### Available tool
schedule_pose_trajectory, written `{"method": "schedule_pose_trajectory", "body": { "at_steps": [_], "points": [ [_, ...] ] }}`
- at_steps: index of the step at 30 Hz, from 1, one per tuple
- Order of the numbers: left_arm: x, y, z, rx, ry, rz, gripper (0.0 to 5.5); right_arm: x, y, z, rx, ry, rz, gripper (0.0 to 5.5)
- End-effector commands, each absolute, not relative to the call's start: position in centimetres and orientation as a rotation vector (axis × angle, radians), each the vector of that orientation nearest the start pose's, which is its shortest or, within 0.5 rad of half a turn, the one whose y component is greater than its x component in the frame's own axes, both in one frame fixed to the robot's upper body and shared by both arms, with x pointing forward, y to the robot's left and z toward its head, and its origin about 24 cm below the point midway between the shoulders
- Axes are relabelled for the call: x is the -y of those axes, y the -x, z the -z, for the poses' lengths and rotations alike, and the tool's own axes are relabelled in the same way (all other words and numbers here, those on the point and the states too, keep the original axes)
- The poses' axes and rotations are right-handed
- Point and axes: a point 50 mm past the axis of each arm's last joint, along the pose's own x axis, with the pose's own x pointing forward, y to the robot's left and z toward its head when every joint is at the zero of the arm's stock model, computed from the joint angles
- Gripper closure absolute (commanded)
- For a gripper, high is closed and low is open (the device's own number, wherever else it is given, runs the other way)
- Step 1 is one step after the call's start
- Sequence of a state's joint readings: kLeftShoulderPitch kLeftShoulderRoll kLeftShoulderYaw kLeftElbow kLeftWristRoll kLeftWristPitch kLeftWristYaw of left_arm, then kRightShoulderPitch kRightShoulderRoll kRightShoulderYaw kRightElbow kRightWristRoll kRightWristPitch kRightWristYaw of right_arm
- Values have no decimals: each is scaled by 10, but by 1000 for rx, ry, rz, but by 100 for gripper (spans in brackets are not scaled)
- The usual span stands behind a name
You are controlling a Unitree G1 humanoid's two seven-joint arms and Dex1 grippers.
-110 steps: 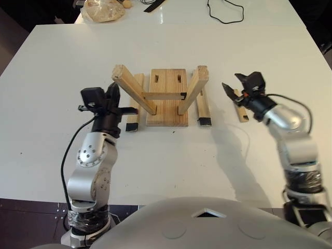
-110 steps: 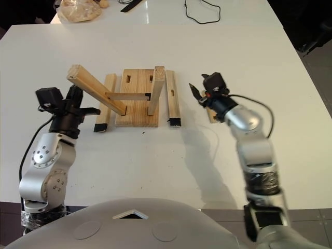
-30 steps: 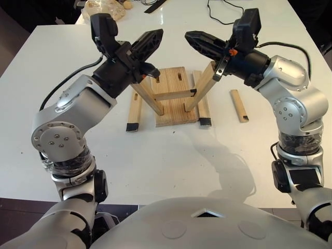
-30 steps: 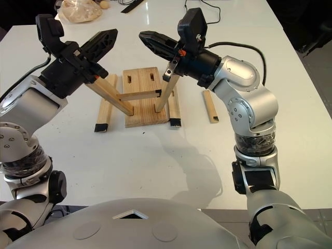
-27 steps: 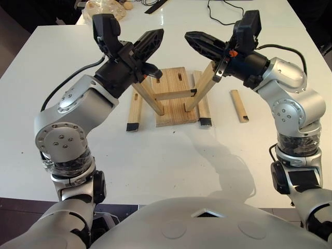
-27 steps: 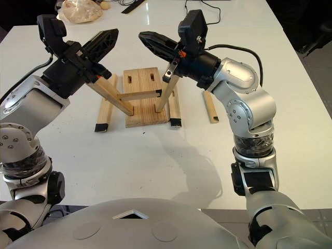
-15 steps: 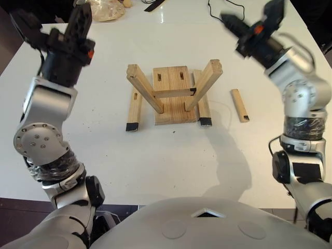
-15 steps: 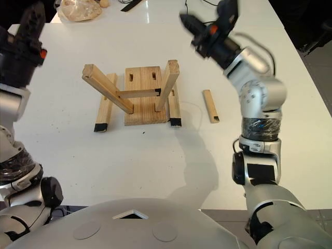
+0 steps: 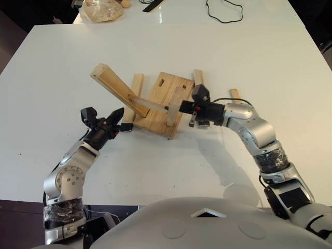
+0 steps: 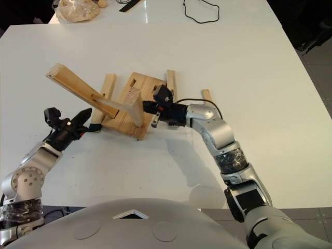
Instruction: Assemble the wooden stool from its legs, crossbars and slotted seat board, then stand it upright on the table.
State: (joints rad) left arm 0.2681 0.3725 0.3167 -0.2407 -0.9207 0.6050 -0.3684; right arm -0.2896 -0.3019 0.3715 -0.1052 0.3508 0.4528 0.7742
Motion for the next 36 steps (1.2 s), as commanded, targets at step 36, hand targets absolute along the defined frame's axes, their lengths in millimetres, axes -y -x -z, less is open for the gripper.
{"method": "schedule_pose_trajectory", "body": {
  "at_steps": [36],
  "points": [
    [-225, -132, -36, -708, 345, 697, 550, 130, -361, -48, -421, 417, -913, 547]
  ]
}}
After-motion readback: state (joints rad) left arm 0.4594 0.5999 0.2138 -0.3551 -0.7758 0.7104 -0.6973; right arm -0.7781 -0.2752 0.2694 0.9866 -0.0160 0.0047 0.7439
